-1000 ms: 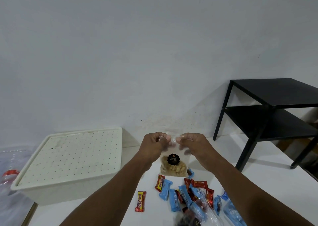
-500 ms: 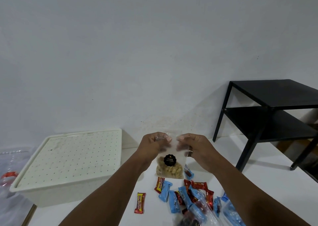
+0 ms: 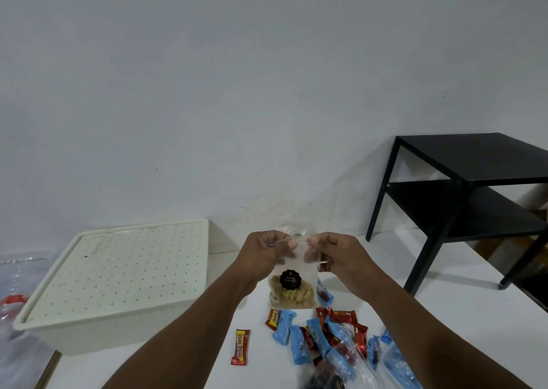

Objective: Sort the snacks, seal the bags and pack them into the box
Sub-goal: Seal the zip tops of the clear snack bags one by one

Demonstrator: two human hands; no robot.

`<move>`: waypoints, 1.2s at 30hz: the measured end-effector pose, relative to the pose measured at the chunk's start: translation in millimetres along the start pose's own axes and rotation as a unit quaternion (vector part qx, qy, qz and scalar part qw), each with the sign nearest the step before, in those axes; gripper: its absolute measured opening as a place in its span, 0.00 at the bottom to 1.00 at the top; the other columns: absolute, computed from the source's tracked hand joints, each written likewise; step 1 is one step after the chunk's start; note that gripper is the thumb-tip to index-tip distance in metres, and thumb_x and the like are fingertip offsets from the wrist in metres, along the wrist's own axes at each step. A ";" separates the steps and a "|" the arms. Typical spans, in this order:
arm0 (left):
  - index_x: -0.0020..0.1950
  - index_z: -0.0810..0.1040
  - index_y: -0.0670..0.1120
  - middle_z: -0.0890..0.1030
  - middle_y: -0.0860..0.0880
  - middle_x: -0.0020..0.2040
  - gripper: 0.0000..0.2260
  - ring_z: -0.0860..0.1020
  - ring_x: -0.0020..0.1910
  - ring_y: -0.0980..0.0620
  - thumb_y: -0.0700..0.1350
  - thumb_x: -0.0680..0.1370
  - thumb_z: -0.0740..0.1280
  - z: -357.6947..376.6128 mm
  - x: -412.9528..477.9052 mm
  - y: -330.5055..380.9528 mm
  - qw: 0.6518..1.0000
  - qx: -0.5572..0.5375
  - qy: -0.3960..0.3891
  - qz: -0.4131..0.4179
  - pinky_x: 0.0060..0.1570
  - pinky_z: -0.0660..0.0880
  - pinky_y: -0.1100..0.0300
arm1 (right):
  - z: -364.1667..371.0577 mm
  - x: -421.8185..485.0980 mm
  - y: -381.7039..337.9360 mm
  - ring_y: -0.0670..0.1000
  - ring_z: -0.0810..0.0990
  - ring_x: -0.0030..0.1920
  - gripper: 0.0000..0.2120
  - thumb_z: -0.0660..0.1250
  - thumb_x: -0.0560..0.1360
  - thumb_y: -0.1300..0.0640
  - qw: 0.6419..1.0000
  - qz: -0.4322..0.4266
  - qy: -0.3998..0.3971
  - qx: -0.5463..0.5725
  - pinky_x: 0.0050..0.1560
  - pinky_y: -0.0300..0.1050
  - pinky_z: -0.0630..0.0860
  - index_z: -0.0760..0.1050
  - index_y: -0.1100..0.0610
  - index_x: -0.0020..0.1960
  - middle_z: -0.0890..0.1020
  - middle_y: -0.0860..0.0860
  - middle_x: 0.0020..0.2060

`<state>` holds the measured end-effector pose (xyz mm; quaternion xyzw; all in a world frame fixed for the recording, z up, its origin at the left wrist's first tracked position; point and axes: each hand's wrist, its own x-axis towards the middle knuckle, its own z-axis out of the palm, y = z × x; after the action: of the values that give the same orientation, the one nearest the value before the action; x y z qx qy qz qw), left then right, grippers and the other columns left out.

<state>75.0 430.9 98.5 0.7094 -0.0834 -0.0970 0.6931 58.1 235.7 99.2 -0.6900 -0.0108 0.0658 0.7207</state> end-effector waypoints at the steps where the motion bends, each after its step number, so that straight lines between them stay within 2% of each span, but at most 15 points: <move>1: 0.42 0.84 0.46 0.86 0.43 0.41 0.04 0.84 0.45 0.46 0.42 0.77 0.73 -0.3 0.2 -0.7 1.000 0.003 0.001 -0.001 0.44 0.78 0.58 | -1.1 -0.1 1.3 0.55 0.83 0.43 0.08 0.69 0.77 0.55 1.000 0.005 0.004 0.000 0.42 0.47 0.76 0.81 0.60 0.45 0.85 0.59 0.41; 6: 0.46 0.85 0.38 0.87 0.39 0.44 0.08 0.84 0.42 0.48 0.44 0.74 0.76 0.2 -1.0 -4.3 0.999 -0.033 0.010 -0.023 0.42 0.79 0.60 | 1.4 4.6 2.3 0.50 0.84 0.41 0.09 0.67 0.79 0.57 0.993 -0.034 0.062 -0.096 0.39 0.43 0.75 0.79 0.59 0.42 0.87 0.56 0.38; 11: 0.46 0.85 0.38 0.87 0.38 0.44 0.09 0.84 0.41 0.47 0.44 0.73 0.76 2.5 1.9 -6.7 0.996 -0.064 0.052 -0.029 0.46 0.79 0.54 | 1.9 5.4 -0.3 0.48 0.83 0.39 0.11 0.67 0.79 0.55 0.991 -0.039 0.094 -0.086 0.37 0.40 0.75 0.80 0.61 0.44 0.86 0.55 0.37; 14: 0.41 0.85 0.41 0.87 0.39 0.44 0.06 0.83 0.45 0.44 0.43 0.73 0.77 3.0 4.3 -7.9 0.997 -0.033 0.065 -0.013 0.52 0.80 0.48 | 1.4 4.2 2.5 0.49 0.82 0.41 0.11 0.67 0.79 0.52 0.996 -0.014 0.069 -0.063 0.41 0.43 0.75 0.81 0.59 0.46 0.85 0.54 0.38; 17: 0.37 0.85 0.42 0.86 0.39 0.41 0.06 0.81 0.39 0.49 0.42 0.73 0.77 2.8 2.6 -8.1 0.998 -0.017 0.052 -0.002 0.44 0.78 0.56 | 0.9 4.9 5.2 0.49 0.81 0.41 0.08 0.69 0.78 0.53 0.994 -0.013 0.050 -0.094 0.45 0.47 0.75 0.82 0.56 0.44 0.85 0.52 0.37; 18: 0.38 0.85 0.42 0.85 0.40 0.40 0.06 0.81 0.38 0.50 0.42 0.73 0.77 2.7 1.2 -7.7 0.999 -0.020 0.050 -0.003 0.42 0.78 0.59 | 0.9 5.5 5.1 0.49 0.80 0.40 0.08 0.69 0.78 0.54 0.992 -0.022 0.051 -0.109 0.45 0.46 0.75 0.82 0.56 0.43 0.85 0.52 0.36; 20: 0.40 0.85 0.39 0.86 0.40 0.41 0.08 0.81 0.38 0.50 0.43 0.73 0.77 2.7 -1.0 -6.7 0.998 -0.032 0.050 -0.011 0.43 0.78 0.60 | 2.2 6.1 1.8 0.48 0.79 0.38 0.09 0.69 0.78 0.55 0.987 -0.043 0.060 -0.141 0.43 0.42 0.75 0.82 0.58 0.42 0.84 0.51 0.35; 23: 0.46 0.86 0.37 0.87 0.39 0.46 0.12 0.83 0.41 0.47 0.47 0.72 0.77 2.3 -2.2 -4.0 0.997 -0.056 0.043 -0.029 0.47 0.79 0.52 | 4.8 7.4 -4.6 0.47 0.78 0.36 0.12 0.68 0.78 0.53 0.982 -0.067 0.071 -0.162 0.42 0.42 0.75 0.81 0.60 0.43 0.84 0.54 0.35; 25: 0.47 0.86 0.38 0.87 0.38 0.46 0.12 0.84 0.45 0.42 0.47 0.72 0.77 1.9 -2.3 -2.7 0.996 -0.072 0.041 -0.035 0.52 0.80 0.47 | 5.1 8.0 -6.5 0.49 0.77 0.37 0.11 0.68 0.78 0.52 0.982 -0.064 0.070 -0.161 0.42 0.44 0.75 0.82 0.59 0.43 0.84 0.57 0.37; 27: 0.45 0.86 0.39 0.87 0.38 0.46 0.11 0.84 0.46 0.40 0.46 0.71 0.77 1.3 -3.3 -0.5 0.995 -0.078 0.042 -0.036 0.55 0.79 0.46 | 5.7 8.2 -6.5 0.49 0.78 0.38 0.09 0.68 0.78 0.53 0.989 -0.046 0.055 -0.132 0.40 0.43 0.74 0.83 0.58 0.45 0.84 0.56 0.37; 31: 0.44 0.87 0.40 0.86 0.36 0.47 0.14 0.82 0.43 0.43 0.50 0.67 0.78 2.8 -7.6 4.1 0.996 -0.068 0.040 -0.029 0.49 0.78 0.50 | 7.1 7.6 -7.7 0.47 0.80 0.40 0.06 0.70 0.77 0.54 0.990 -0.040 0.013 -0.131 0.41 0.42 0.74 0.84 0.56 0.46 0.84 0.50 0.36; 34: 0.44 0.86 0.40 0.86 0.39 0.46 0.16 0.85 0.45 0.43 0.53 0.70 0.75 3.6 -10.7 10.4 0.995 -0.083 0.028 -0.051 0.47 0.81 0.53 | 8.0 6.2 -13.5 0.48 0.79 0.40 0.08 0.70 0.77 0.53 0.984 -0.059 0.002 -0.167 0.43 0.43 0.74 0.83 0.56 0.43 0.84 0.55 0.37; 36: 0.46 0.85 0.40 0.87 0.42 0.45 0.17 0.86 0.45 0.45 0.55 0.75 0.71 -0.5 -11.0 15.1 0.987 -0.121 0.011 -0.102 0.46 0.82 0.53 | 8.1 4.7 -18.2 0.48 0.79 0.40 0.09 0.71 0.76 0.52 0.980 -0.069 -0.016 -0.184 0.45 0.44 0.74 0.83 0.57 0.44 0.84 0.56 0.38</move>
<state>64.7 433.7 113.8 0.6260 0.0094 -0.1692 0.7612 63.4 243.6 117.4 -0.8074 -0.0819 0.0236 0.5838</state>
